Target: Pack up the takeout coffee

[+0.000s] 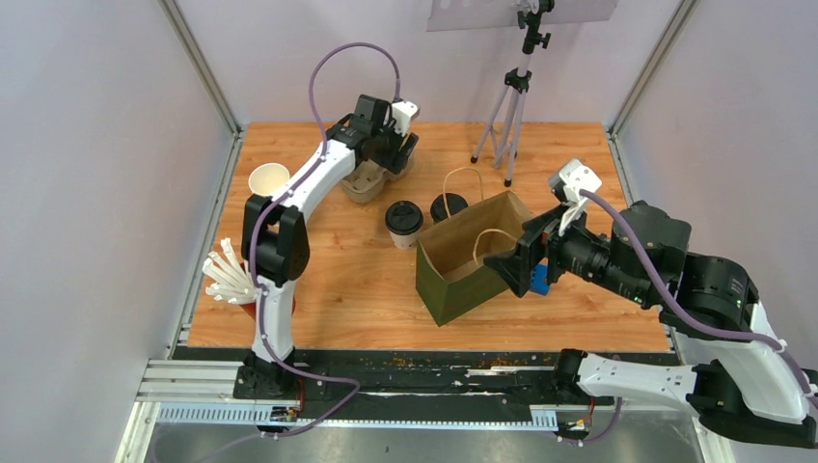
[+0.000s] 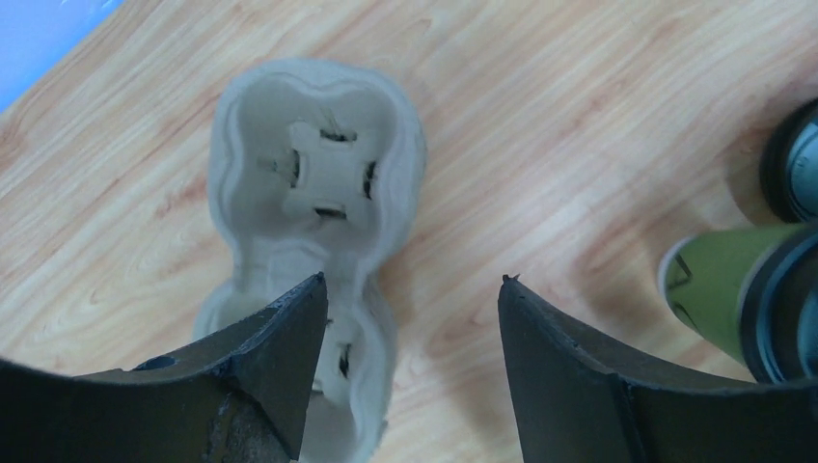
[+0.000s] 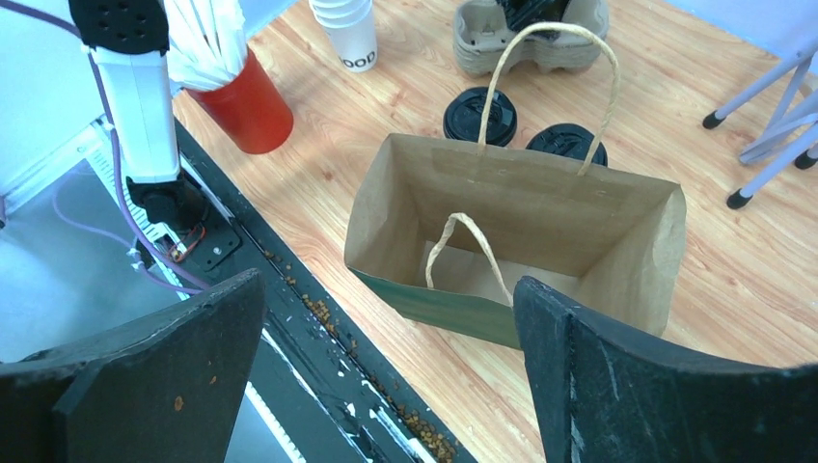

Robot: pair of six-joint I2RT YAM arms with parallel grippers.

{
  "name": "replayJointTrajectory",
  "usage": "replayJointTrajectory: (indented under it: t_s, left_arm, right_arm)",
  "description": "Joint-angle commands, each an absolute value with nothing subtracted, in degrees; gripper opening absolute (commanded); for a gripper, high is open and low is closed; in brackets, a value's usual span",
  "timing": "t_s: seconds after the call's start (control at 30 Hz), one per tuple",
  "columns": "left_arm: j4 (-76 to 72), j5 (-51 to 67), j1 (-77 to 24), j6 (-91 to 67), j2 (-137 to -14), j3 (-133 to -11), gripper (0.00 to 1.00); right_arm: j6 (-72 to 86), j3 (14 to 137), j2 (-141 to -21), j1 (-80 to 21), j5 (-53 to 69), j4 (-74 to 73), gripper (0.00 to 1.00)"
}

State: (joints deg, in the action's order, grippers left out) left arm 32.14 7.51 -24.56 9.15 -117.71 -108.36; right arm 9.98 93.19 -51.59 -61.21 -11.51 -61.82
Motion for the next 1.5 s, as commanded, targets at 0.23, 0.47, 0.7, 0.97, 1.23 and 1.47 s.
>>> replayJointTrajectory:
  t_s: [0.23,0.47,0.7,0.97,1.23,1.47]
  left_arm:
    - [29.1,12.3,-18.5,13.8,-121.3,-113.9,0.73]
    - [29.1,14.0,-17.8,17.5,-122.5,-111.4,0.67]
    - [29.5,15.3,-17.5,19.0,-125.0,-111.3,0.62]
    - [30.1,12.8,-17.3,18.8,-127.1,-112.2,0.59]
    - [30.0,13.9,-17.1,19.3,-127.6,-112.1,0.60]
    - [30.8,15.0,-16.9,19.0,-127.6,-114.6,0.60]
  right_arm:
    - [10.1,90.9,-53.2,-61.4,-14.5,-59.4,1.00]
    - [9.6,90.9,-53.4,-61.4,-14.6,-56.5,1.00]
    - [9.5,90.8,-53.2,-61.4,-15.5,-56.6,1.00]
    - [9.9,90.3,-52.8,-61.4,-15.9,-57.2,1.00]
    - [9.9,89.9,-53.0,-61.4,-16.3,-57.3,1.00]
    - [9.6,89.7,-53.5,-61.4,-16.5,-57.6,1.00]
